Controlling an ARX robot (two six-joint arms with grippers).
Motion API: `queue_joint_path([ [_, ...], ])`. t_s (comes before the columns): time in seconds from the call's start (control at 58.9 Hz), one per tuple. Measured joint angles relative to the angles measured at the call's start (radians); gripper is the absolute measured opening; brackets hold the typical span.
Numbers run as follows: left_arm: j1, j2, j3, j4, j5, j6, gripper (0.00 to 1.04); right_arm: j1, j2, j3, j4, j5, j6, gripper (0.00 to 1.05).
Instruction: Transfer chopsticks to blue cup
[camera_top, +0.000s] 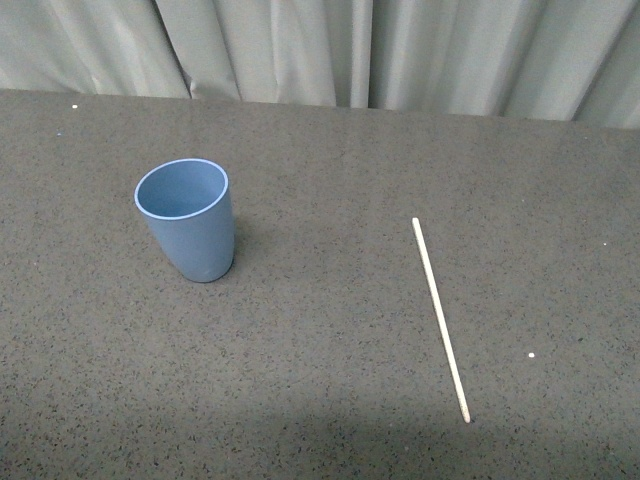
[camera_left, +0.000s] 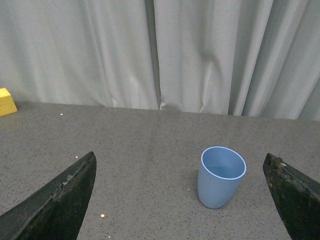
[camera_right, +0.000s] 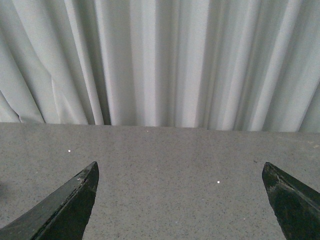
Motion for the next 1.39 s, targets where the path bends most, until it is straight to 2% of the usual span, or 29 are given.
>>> queue_joint_path([
  [1.036,0.0,0.0,0.0,0.0,0.0,0.0,0.98,0.002,0.002,0.0,-0.004,0.008,-0.006,0.95],
  [1.121,0.0,0.0,0.0,0.0,-0.001,0.0,0.98,0.044,0.105,0.046,-0.09,0.121,-0.076,0.95],
  [1.206,0.0,0.0,0.0,0.0,0.0,0.0,0.98,0.068,0.297,0.074,-0.04,0.104,-0.098,0.95],
  [1.393,0.0,0.0,0.0,0.0,0.0,0.0,0.98,0.118,0.768,0.157,0.216,0.066,-0.064,0.95],
])
